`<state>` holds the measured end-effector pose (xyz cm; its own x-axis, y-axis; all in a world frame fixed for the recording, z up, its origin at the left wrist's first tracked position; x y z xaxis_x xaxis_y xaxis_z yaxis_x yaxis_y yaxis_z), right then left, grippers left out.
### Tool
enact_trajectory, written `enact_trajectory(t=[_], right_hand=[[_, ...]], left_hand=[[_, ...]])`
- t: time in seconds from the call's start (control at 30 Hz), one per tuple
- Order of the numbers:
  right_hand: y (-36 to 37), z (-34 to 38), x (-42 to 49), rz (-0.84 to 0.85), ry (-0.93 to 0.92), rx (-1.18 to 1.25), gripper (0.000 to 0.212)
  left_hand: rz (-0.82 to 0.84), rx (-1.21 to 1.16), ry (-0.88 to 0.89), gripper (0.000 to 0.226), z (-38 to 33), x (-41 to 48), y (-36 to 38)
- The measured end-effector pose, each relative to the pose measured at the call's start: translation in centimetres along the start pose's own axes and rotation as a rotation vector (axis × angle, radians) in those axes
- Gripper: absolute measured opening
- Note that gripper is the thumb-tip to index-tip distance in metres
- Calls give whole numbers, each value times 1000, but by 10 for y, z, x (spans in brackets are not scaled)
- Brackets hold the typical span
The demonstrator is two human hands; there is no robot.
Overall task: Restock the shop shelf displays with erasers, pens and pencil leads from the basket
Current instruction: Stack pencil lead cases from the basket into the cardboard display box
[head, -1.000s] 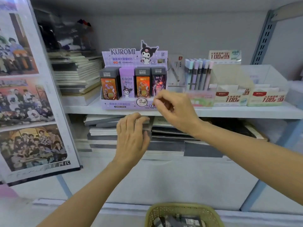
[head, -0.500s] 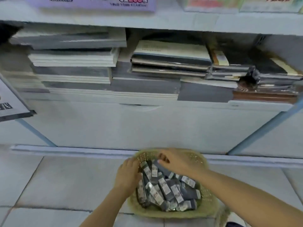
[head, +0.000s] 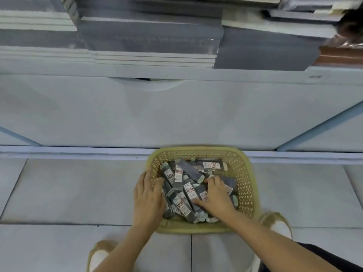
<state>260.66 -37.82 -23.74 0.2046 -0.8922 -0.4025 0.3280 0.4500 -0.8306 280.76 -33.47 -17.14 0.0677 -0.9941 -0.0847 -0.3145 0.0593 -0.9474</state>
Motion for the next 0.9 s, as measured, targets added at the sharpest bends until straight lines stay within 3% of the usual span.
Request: enact_trajectory(t=[0.2, 0.33, 0.43, 0.5, 0.6, 0.7, 0.77, 0.83, 0.9], right_hand=[[-3, -1, 7, 156, 18, 126, 70], [1, 4, 1, 266, -14, 239, 58], [-6, 5, 3, 274, -39, 286, 53], [-24, -2, 8, 231, -3, 441, 49], [-54, -9, 18, 215, 37, 671, 52], [-64, 5, 19, 312, -29, 706, 62], [-60, 21, 13, 365, -97, 622, 62], [-53, 34, 7, 367, -156, 597, 58], [-46, 37, 2, 385, -167, 654, 59]], left_hand=[[33, 31, 169, 29, -37, 2, 18], [206, -17, 100, 40, -36, 2, 43], [218, -28, 87, 40, -33, 8, 42], [192, -91, 89, 37, -35, 14, 38], [198, -513, -77, 31, -38, 22, 32], [438, -1188, -372, 47, -59, 20, 43], [572, -1480, -490, 50, -78, 17, 48], [562, -1592, -625, 45, -79, 17, 51], [489, -1543, -705, 40, -69, 16, 52]])
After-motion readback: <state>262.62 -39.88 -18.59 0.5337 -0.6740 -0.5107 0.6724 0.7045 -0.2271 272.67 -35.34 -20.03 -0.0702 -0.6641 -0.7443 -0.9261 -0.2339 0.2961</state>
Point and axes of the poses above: each hand's wrist, its own x-axis towards the middle knuckle, its own y-axis out of the palm, z = x × y, the point moved 8 cm from there along x, towards the middle knuckle, and after that the axes turned 1 degree about y, right-handed, at the moved point
